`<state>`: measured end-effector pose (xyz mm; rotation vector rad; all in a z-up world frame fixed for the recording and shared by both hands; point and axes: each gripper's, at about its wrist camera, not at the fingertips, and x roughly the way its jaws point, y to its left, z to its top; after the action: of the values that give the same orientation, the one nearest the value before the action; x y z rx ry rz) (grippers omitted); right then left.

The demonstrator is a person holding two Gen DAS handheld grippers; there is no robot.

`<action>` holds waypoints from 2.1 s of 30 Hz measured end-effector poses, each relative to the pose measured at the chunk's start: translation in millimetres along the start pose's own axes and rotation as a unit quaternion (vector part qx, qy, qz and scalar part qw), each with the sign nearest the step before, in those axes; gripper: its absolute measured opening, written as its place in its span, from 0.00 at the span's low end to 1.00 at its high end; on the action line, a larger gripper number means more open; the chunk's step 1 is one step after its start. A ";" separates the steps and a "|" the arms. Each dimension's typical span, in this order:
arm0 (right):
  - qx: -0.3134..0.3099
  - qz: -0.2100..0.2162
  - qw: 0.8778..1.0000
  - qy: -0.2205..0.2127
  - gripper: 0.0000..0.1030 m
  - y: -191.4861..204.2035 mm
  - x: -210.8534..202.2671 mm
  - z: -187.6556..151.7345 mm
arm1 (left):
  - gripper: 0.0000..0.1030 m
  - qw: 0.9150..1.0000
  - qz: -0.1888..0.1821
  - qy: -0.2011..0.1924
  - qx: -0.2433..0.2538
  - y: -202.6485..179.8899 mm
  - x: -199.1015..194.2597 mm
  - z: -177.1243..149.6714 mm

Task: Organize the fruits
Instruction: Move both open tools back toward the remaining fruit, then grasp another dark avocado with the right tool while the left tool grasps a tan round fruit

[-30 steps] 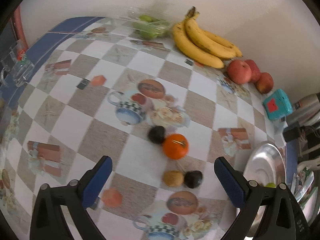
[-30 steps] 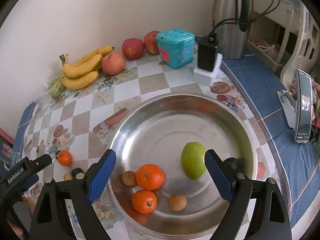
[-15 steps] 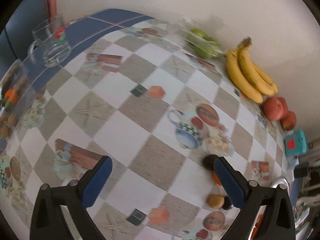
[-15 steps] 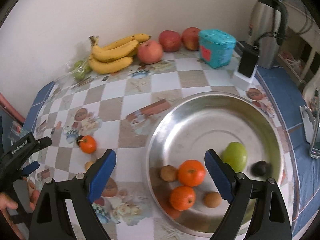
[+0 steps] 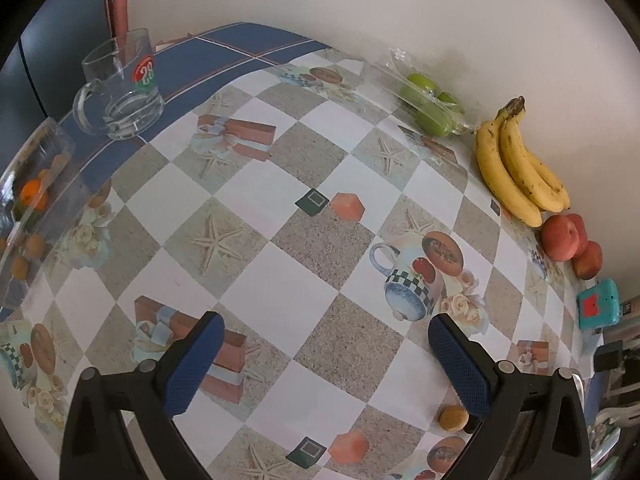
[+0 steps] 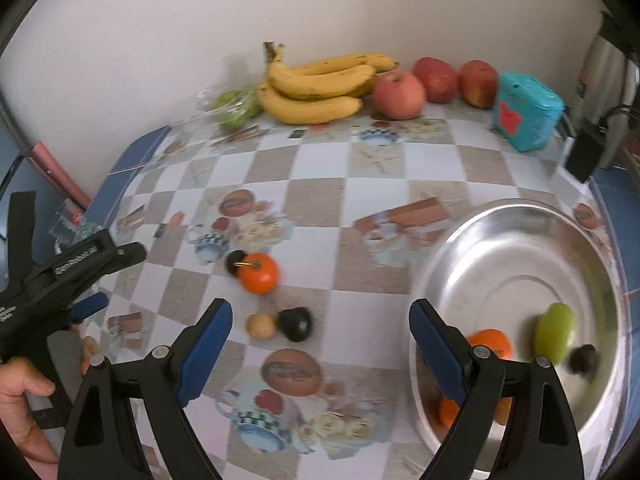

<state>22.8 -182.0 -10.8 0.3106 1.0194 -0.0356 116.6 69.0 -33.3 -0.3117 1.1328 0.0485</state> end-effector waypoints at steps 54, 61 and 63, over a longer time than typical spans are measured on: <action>0.065 0.064 0.994 0.067 0.27 -7.4 67.3 -12.5 | 1.00 0.991 -0.025 0.059 0.120 -68.4 38.5 -35.4; 0.067 0.057 0.995 0.048 0.27 -10.1 52.1 -6.4 | 1.00 0.992 -0.042 0.052 0.105 -67.3 33.9 -34.2; 0.065 0.040 0.996 0.039 0.27 -12.4 44.0 -3.7 | 1.00 0.992 -0.045 0.050 0.105 -68.3 32.8 -34.7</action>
<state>40.8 -187.7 -52.5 0.4739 1.0838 -0.0174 113.3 -9.5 -61.0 -0.1784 1.2105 -0.1681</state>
